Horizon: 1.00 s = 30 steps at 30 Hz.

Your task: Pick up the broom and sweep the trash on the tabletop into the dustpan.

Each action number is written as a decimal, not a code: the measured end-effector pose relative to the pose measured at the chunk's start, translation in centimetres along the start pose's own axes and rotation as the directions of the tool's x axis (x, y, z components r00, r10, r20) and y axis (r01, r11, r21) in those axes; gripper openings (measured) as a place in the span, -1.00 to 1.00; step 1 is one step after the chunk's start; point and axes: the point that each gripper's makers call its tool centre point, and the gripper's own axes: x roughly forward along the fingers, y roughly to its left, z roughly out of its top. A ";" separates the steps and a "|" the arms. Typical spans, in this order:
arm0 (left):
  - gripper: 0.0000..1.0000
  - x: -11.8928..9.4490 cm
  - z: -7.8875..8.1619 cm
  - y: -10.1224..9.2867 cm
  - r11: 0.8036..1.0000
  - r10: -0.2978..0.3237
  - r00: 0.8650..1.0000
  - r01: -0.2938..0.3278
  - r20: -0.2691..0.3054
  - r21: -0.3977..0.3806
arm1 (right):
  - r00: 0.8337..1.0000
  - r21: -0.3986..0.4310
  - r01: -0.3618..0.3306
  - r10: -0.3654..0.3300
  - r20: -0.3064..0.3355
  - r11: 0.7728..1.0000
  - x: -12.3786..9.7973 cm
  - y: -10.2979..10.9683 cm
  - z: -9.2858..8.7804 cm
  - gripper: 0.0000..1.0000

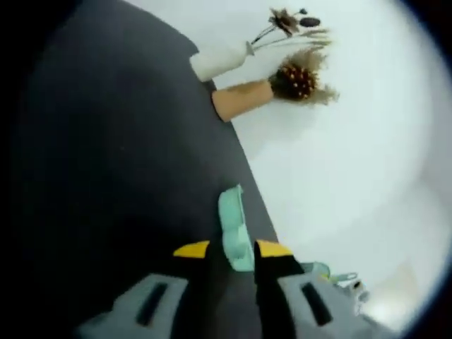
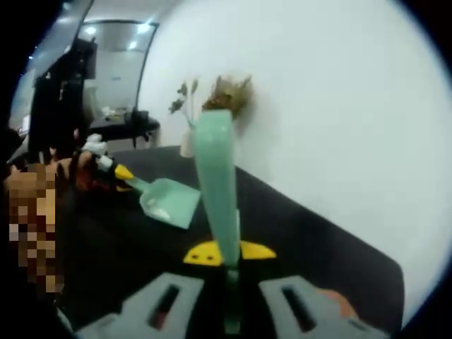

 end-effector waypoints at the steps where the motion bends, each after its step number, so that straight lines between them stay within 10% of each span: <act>1: -0.51 0.0 0.1 0.0 1.000 -0.004 1.000 0.004 0.003 -0.006 | 1.000 -0.002 0.001 -0.001 -0.002 1.000 0.0 0.1 0.1 -0.89; 10: -0.78 0.5 -0.3 -0.6 0.999 -0.024 1.000 0.024 -0.010 -0.027 | 1.000 0.001 0.013 -0.013 0.002 1.000 -0.1 -0.3 0.8 -0.89; 18: -0.82 1.2 2.8 -1.1 0.993 -0.020 0.987 0.039 0.157 -0.115 | 1.000 0.007 0.006 -0.006 0.006 1.000 -0.1 -0.5 0.5 -0.89; 24: -0.83 2.4 4.6 -1.9 0.973 -0.014 0.938 0.092 0.346 -0.211 | 1.000 0.007 0.001 -0.001 0.004 1.000 -0.3 -0.7 -0.1 -0.89; 28: -0.83 2.7 5.5 -2.0 0.970 0.040 0.881 0.080 0.472 -0.231 | 1.000 0.010 -0.001 0.001 0.006 1.000 -0.5 -1.3 -0.3 -0.89; 30: -0.83 3.7 8.7 -1.3 0.965 0.074 0.837 0.077 0.542 -0.251 | 1.000 0.013 -0.001 0.001 0.011 1.000 -0.8 -1.5 -0.6 -0.89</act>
